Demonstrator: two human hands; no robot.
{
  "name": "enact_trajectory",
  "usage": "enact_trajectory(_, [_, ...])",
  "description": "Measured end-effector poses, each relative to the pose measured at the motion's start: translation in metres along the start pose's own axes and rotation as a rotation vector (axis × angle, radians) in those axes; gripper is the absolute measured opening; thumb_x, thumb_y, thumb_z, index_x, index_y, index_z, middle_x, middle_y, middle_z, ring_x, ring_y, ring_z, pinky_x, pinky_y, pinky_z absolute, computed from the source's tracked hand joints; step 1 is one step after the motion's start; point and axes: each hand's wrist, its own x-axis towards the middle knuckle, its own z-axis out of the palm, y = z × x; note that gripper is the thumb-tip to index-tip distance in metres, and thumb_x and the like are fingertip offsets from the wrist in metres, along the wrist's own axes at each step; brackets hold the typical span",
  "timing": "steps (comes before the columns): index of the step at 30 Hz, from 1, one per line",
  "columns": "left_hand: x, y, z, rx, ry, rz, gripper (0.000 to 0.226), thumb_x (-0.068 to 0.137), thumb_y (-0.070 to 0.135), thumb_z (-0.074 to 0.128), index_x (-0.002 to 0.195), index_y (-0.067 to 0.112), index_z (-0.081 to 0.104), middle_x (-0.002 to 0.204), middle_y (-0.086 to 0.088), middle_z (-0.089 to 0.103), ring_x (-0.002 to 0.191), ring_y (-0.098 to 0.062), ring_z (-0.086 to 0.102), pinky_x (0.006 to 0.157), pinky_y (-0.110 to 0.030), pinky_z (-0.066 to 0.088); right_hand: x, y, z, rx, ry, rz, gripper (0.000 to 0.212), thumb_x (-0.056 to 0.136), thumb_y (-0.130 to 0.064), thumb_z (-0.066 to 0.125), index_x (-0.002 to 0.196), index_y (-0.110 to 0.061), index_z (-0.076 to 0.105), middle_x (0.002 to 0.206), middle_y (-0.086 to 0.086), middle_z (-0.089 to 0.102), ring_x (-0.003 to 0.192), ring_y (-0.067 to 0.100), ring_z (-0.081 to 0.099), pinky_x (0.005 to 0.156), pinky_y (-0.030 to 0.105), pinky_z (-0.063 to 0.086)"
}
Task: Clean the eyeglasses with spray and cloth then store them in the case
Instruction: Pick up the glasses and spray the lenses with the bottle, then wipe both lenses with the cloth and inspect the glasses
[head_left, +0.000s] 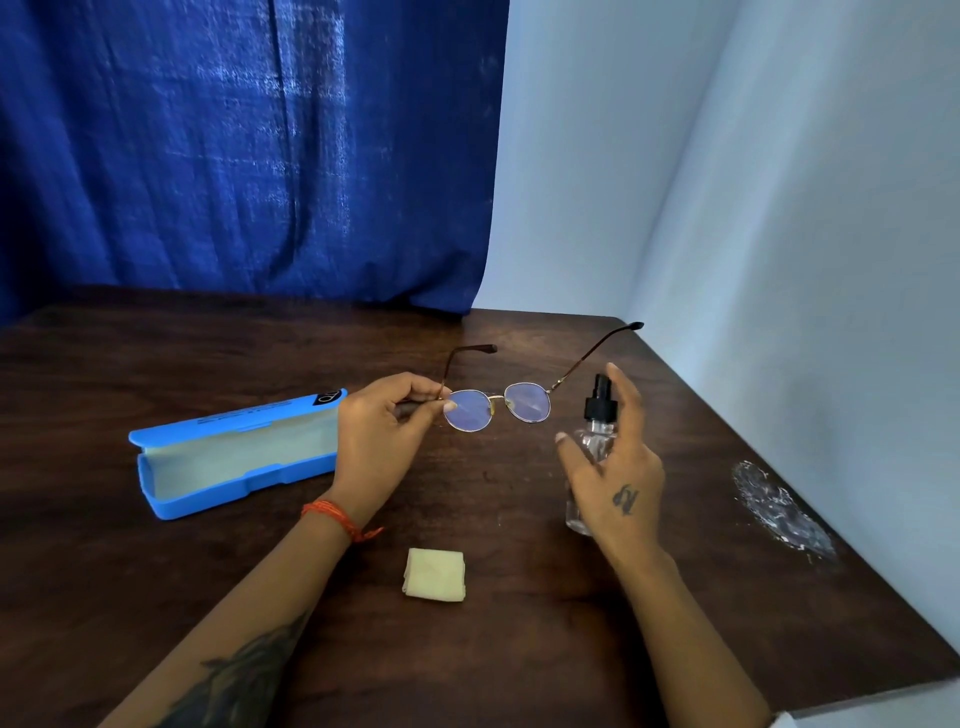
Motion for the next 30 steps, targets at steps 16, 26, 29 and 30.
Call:
enact_trajectory(16, [-0.001, -0.001, -0.002, 0.048, -0.020, 0.007, 0.010, 0.073, 0.006, 0.074, 0.083, 0.007, 0.071, 0.079, 0.003, 0.068, 0.072, -0.002, 0.064, 0.071, -0.006, 0.048, 0.020, 0.022, 0.003, 0.168, -0.048, -0.025, 0.066, 0.088, -0.018, 0.063, 0.143, -0.012, 0.026, 0.118, 0.013, 0.053, 0.098, 0.014, 0.055, 0.089, 0.021, 0.045])
enact_trajectory(26, [-0.003, 0.001, -0.005, 0.023, -0.027, -0.044, 0.011, 0.073, 0.007, 0.074, 0.083, 0.007, 0.071, 0.079, 0.006, 0.067, 0.077, 0.011, 0.061, 0.070, -0.002, 0.044, 0.009, 0.016, 0.000, -0.136, 0.342, -0.123, 0.063, 0.077, -0.036, 0.070, 0.128, -0.005, 0.047, 0.122, 0.021, 0.049, 0.115, 0.027, 0.043, 0.097, 0.041, 0.038])
enact_trajectory(29, [-0.003, -0.001, -0.004, 0.021, -0.040, -0.052, 0.012, 0.073, 0.008, 0.074, 0.084, 0.010, 0.070, 0.079, 0.007, 0.067, 0.076, 0.004, 0.063, 0.071, -0.004, 0.046, -0.001, 0.002, 0.002, -0.110, 0.372, -0.393, 0.044, 0.078, -0.028, 0.068, 0.115, -0.006, 0.056, 0.114, 0.012, 0.048, 0.108, 0.021, 0.046, 0.092, 0.036, 0.041])
enact_trajectory(30, [-0.003, -0.001, -0.004, 0.027, -0.043, -0.051, 0.012, 0.073, 0.008, 0.074, 0.084, 0.011, 0.071, 0.080, 0.006, 0.068, 0.076, 0.001, 0.064, 0.071, -0.006, 0.047, -0.007, -0.004, 0.005, -0.050, 0.275, -0.466, 0.042, 0.078, -0.026, 0.067, 0.113, -0.006, 0.057, 0.114, 0.009, 0.050, 0.108, 0.019, 0.047, 0.091, 0.034, 0.042])
